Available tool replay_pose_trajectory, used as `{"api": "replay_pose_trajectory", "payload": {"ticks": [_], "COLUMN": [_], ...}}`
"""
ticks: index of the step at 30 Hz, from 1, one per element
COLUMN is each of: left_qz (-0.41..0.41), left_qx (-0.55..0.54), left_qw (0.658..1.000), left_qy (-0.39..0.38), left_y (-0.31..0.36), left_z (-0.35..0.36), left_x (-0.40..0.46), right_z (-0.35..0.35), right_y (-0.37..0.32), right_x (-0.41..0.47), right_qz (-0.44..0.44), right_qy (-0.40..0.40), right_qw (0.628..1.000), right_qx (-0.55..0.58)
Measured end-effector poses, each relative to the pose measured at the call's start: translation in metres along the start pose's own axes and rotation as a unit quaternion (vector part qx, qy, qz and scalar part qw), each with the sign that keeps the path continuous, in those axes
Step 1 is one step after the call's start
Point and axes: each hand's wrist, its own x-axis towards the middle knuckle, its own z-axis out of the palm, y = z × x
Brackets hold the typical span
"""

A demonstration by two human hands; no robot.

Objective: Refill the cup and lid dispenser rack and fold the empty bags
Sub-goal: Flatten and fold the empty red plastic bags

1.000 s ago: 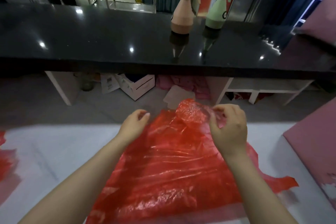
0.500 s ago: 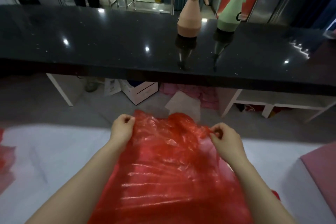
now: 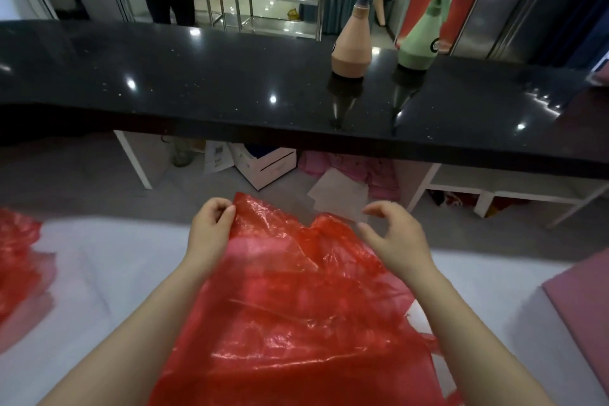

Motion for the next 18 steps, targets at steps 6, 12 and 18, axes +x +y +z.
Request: {"api": "replay_pose_trajectory", "payload": {"ticks": [6, 12, 18], "left_qz": [0.016, -0.060, -0.098], "left_qx": [-0.039, -0.018, 0.024], "left_qw": [0.999, 0.995, 0.986], "left_qy": [-0.016, 0.080, 0.135], "left_y": [0.001, -0.029, -0.044], "left_z": [-0.021, -0.068, -0.091], "left_x": [-0.009, 0.006, 0.019], "right_z": [0.038, 0.018, -0.003], "right_y": [-0.018, -0.001, 0.014], "right_x": [0.005, -0.002, -0.011], "right_qz": [0.057, 0.222, 0.429], "right_qy": [-0.156, -0.105, -0.059], "right_qw": [0.979, 0.965, 0.801], "right_qx": [-0.118, 0.095, 0.414]}}
